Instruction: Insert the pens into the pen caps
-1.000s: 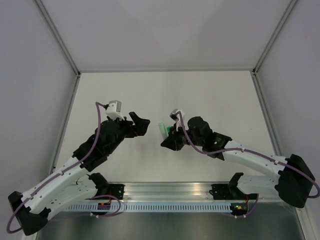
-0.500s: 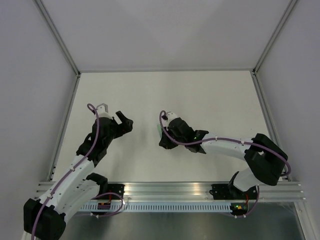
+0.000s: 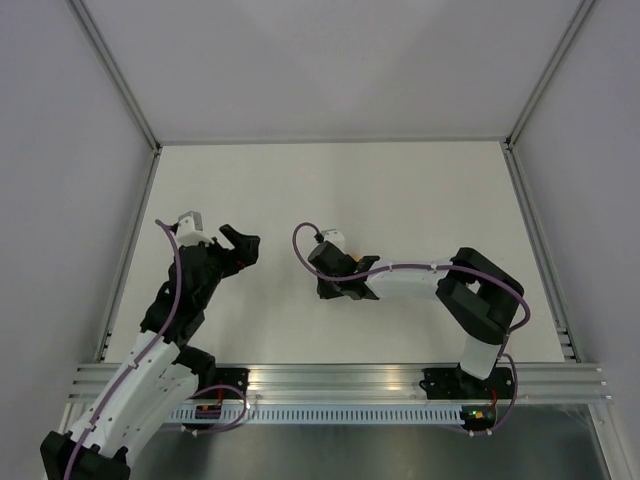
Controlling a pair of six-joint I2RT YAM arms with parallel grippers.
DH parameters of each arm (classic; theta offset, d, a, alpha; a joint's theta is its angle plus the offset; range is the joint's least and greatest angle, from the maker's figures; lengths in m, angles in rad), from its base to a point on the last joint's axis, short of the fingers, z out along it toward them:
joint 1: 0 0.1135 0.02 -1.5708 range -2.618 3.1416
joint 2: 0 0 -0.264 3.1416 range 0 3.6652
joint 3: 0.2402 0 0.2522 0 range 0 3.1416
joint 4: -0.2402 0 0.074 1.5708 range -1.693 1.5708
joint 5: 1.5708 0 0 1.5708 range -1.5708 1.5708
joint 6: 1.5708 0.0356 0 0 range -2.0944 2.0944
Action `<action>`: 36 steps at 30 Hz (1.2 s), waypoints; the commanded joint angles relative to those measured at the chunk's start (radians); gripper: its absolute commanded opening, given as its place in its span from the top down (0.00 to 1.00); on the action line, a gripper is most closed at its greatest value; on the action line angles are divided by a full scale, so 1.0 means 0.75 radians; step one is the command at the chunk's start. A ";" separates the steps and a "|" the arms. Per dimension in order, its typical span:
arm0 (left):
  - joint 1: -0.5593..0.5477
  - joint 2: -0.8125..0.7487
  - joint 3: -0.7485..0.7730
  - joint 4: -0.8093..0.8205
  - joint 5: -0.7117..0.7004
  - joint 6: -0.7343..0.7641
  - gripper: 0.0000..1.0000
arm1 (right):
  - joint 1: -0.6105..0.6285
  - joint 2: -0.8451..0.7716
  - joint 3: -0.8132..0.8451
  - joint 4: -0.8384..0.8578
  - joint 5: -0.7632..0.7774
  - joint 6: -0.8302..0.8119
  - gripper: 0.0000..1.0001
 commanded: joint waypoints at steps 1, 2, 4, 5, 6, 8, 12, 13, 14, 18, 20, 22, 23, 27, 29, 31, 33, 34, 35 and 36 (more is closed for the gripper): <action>0.008 0.004 -0.011 0.026 -0.020 -0.029 0.00 | 0.017 0.046 0.043 -0.055 0.090 0.066 0.81; 0.008 0.008 -0.011 0.026 -0.017 -0.031 0.00 | 0.019 0.050 0.047 -0.047 0.081 0.073 0.79; 0.008 0.020 -0.011 0.028 -0.017 -0.031 0.00 | 0.019 0.064 0.059 -0.059 0.089 0.083 0.72; 0.008 0.023 -0.009 0.026 -0.019 -0.033 0.00 | 0.021 0.064 0.075 -0.081 0.104 0.085 0.71; 0.008 0.027 -0.009 0.028 -0.019 -0.033 0.00 | 0.021 0.066 0.085 -0.094 0.126 0.091 0.70; 0.008 0.027 -0.009 0.028 -0.019 -0.031 0.00 | 0.019 0.062 0.110 -0.118 0.130 0.095 0.69; 0.008 0.020 -0.009 0.030 -0.017 -0.029 0.00 | 0.019 0.027 0.147 -0.157 0.145 0.107 0.63; 0.008 0.020 -0.011 0.032 -0.022 -0.031 0.00 | 0.021 0.009 0.161 -0.172 0.147 0.107 0.62; 0.008 0.020 -0.011 0.030 -0.022 -0.029 0.00 | 0.019 -0.005 0.165 -0.180 0.147 0.105 0.62; 0.008 0.033 -0.025 0.087 0.088 0.022 0.00 | 0.019 -0.103 0.279 -0.302 0.163 0.036 0.57; 0.008 0.047 -0.040 0.160 0.174 0.049 0.00 | 0.015 -0.150 0.329 -0.417 0.206 -0.023 0.48; 0.008 0.082 -0.044 0.191 0.271 0.065 0.00 | 0.007 -0.240 0.374 -0.486 0.237 -0.072 0.42; 0.008 0.096 -0.044 0.203 0.305 0.071 0.00 | -0.006 -0.275 0.382 -0.499 0.241 -0.129 0.29; 0.008 0.166 -0.036 0.281 0.483 0.094 0.00 | -0.010 -0.530 0.272 -0.485 0.319 -0.250 0.02; 0.006 0.184 -0.042 0.320 0.559 0.098 0.00 | -0.012 -0.633 0.186 -0.407 0.390 -0.267 0.02; 0.006 0.184 -0.044 0.367 0.669 0.118 0.00 | -0.014 -0.803 0.027 -0.270 0.429 -0.302 0.02; 0.004 0.158 -0.050 0.390 0.735 0.141 0.00 | -0.014 -0.956 -0.116 -0.180 0.506 -0.314 0.02; 0.004 0.145 -0.056 0.402 0.743 0.147 0.00 | -0.014 -0.993 -0.157 -0.111 0.541 -0.314 0.02; 0.002 0.129 -0.062 0.406 0.749 0.155 0.00 | -0.014 -1.058 -0.190 -0.080 0.572 -0.316 0.02; 0.000 0.094 -0.070 0.414 0.760 0.179 0.00 | -0.014 -1.087 -0.251 -0.031 0.617 -0.316 0.02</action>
